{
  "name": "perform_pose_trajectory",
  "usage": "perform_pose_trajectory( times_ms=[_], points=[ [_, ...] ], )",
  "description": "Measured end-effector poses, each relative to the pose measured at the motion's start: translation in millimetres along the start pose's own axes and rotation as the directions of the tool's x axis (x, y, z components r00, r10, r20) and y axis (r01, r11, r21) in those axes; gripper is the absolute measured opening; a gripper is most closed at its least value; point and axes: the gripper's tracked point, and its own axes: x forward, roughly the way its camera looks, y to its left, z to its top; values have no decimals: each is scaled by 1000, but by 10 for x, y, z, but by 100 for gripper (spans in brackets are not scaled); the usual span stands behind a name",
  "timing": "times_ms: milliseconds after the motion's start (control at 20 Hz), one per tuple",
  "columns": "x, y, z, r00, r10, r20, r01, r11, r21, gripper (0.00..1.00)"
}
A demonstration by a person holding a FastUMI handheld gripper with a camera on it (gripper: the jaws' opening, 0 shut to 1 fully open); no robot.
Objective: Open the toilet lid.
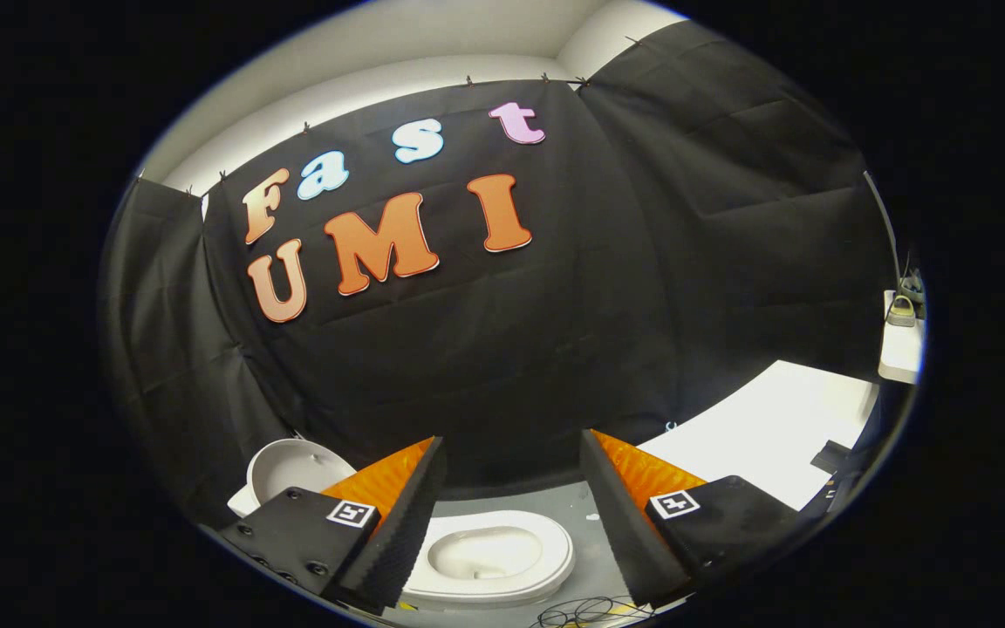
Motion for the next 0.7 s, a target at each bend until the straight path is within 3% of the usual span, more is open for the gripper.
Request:
perform_pose_trajectory(
  times_ms=[700],
  points=[
    [10,33,1,1000,5,0,-5,1000,-7,98]
  ],
)
